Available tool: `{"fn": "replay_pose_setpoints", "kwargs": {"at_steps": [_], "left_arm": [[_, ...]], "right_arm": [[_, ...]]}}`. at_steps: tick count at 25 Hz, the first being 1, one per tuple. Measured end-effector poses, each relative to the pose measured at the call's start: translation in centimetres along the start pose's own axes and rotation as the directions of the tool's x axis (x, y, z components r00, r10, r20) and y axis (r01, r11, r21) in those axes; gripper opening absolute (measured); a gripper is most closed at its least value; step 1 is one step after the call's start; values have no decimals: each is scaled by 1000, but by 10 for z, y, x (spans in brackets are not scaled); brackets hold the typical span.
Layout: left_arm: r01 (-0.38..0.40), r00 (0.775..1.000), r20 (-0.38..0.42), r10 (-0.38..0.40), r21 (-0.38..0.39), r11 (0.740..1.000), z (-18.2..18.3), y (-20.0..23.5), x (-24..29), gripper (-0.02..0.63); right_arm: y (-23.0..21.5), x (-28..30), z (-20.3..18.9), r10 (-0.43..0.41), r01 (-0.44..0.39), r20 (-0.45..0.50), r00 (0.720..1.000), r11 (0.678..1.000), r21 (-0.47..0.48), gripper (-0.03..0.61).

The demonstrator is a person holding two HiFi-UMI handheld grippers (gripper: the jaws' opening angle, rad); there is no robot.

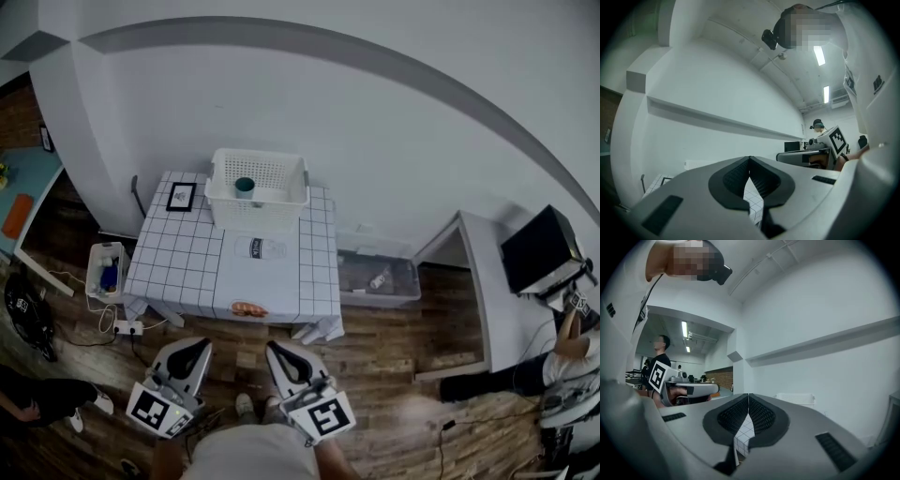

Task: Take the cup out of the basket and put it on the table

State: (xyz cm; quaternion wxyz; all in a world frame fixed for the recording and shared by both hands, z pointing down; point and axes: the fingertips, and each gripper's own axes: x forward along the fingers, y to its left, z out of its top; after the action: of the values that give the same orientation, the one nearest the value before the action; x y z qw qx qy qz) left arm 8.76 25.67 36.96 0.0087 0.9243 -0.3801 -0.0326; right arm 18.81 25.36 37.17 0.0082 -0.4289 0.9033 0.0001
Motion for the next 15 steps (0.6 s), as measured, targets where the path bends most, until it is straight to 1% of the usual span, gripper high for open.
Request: {"fn": "replay_pose_setpoints", "kwargs": {"at_steps": [3, 7, 15], "left_arm": [[-4, 1000, -9, 4, -18, 1000, -2, 11, 7, 2], [-11, 1000, -15, 10, -21, 1000, -6, 26, 20, 2], [-36, 999, -25, 35, -20, 999, -11, 60, 58, 2]], "right_arm": [[-6, 12, 1, -1, 1, 4, 1000, 1000, 1, 11], [-17, 29, 1, 5, -5, 10, 1000, 1000, 4, 11], [-50, 69, -5, 48, -48, 6, 999, 999, 10, 11]]}}
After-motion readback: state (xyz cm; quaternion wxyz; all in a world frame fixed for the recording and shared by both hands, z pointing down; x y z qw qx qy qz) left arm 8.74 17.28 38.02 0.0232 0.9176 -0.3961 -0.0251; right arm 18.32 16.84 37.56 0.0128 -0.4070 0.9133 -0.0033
